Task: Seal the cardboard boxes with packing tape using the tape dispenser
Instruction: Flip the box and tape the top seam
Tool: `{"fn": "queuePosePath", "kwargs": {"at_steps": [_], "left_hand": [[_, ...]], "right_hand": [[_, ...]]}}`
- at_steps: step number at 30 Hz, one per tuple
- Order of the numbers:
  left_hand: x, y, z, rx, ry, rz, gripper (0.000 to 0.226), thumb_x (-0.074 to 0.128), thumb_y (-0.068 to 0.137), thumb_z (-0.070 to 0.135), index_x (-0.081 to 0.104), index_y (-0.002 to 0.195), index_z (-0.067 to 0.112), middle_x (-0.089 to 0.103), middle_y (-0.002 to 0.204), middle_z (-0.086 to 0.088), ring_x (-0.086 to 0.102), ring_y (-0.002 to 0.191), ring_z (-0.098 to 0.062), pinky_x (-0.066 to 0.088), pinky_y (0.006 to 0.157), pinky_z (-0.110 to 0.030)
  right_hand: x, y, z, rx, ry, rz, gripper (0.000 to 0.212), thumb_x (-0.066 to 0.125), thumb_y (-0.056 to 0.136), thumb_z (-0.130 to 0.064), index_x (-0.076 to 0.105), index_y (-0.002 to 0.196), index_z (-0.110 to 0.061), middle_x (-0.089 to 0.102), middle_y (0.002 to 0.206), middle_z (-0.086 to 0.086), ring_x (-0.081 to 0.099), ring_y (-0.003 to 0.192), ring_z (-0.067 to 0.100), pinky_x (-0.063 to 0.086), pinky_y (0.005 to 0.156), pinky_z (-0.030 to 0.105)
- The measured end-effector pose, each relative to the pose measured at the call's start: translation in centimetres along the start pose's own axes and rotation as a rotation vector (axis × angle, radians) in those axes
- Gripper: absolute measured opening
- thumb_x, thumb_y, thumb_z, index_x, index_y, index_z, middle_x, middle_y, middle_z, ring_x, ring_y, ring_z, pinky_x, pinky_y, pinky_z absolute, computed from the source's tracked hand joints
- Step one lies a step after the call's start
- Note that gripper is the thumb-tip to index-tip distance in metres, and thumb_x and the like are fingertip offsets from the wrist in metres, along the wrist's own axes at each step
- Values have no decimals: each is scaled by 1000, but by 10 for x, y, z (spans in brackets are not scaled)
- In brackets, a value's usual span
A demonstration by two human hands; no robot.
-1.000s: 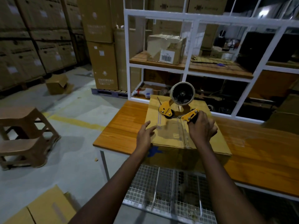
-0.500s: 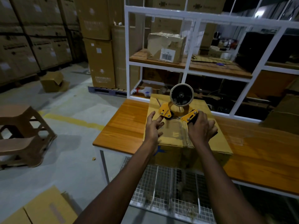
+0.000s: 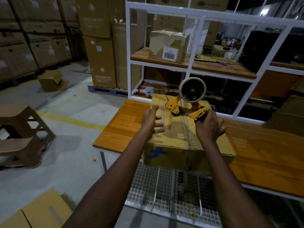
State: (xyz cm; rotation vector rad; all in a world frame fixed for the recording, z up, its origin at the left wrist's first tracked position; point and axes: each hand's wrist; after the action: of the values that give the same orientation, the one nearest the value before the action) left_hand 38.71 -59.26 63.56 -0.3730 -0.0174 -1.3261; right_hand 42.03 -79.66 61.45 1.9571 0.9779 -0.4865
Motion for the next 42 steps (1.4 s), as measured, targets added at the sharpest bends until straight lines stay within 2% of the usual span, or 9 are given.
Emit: {"fn": "queuePosePath", "kwargs": {"at_steps": [4, 8, 14, 19, 23, 26, 29, 38, 42], "left_hand": [[0, 8, 15, -256, 1, -204, 52, 56, 91, 54, 55, 119, 11, 68, 103, -14, 69, 76, -25, 61, 64, -37], [0, 12, 7, -306, -74, -256, 49, 58, 92, 47, 63, 115, 4, 71, 83, -7, 66, 66, -20, 58, 59, -28], [1, 10, 4, -341, -144, -254, 37, 53, 94, 36, 65, 105, 2, 72, 83, -8, 67, 59, -19, 58, 54, -27], [5, 6, 4, -315, -148, -205, 24, 48, 101, 18, 65, 90, 5, 68, 63, 0, 61, 47, -9, 56, 51, -23], [10, 4, -1, -266, -172, -148, 22, 57, 98, 18, 63, 81, 7, 60, 53, 3, 56, 44, -8, 55, 50, -21], [12, 5, -6, -190, -137, -48, 18, 52, 98, 5, 62, 83, 3, 56, 47, 2, 51, 49, -10, 55, 47, -19], [5, 6, -10, -131, -100, -12, 16, 49, 96, -3, 64, 89, -1, 57, 48, 0, 48, 44, -9, 51, 46, -18], [-94, -1, -45, -40, 49, 111, 17, 60, 95, 8, 67, 82, -2, 51, 53, -1, 43, 40, -9, 38, 38, -20], [-115, 1, -64, -27, 142, 126, 23, 61, 95, 12, 64, 75, 1, 47, 55, -3, 39, 39, -13, 31, 39, -22]], "right_hand": [[-1, -1, -3, -7, 5, -15, 28, 61, 88, -26, 49, 113, -20, 57, 118, 3, 41, 109, 32, 27, 90, 45], [-2, 1, -3, -8, -10, -20, 26, 61, 88, -25, 48, 110, -21, 56, 117, 2, 40, 107, 31, 27, 89, 45], [0, -3, -2, 4, -6, -38, 27, 63, 88, -23, 49, 111, -19, 56, 117, 4, 40, 107, 31, 28, 89, 45], [-1, -3, -5, 8, -4, -46, 28, 63, 87, -22, 48, 112, -19, 56, 118, 4, 42, 108, 33, 29, 89, 45], [1, -4, -5, 11, 10, -60, 27, 62, 88, -22, 48, 111, -19, 56, 116, 5, 41, 109, 33, 28, 89, 45], [4, -6, -4, -15, 7, -80, 25, 60, 89, -24, 48, 111, -19, 56, 117, 4, 41, 106, 32, 27, 88, 45], [4, -10, -1, -47, 3, -100, 25, 57, 91, -28, 47, 113, -21, 55, 123, 5, 41, 105, 32, 28, 89, 46], [4, -25, 18, -27, 30, -113, 28, 54, 91, -27, 48, 116, -18, 55, 117, 8, 40, 105, 33, 27, 92, 46], [14, -29, 26, -91, -21, -143, 28, 60, 89, -22, 48, 114, -18, 54, 116, 8, 40, 104, 33, 27, 94, 48]]}}
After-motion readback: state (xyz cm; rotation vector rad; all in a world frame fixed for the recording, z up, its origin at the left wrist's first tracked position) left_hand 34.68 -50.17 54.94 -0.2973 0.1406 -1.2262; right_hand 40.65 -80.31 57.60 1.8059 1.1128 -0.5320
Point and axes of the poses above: each hand's wrist, its own y-axis towards the middle knuckle, its own x-axis out of the palm, z = x × y
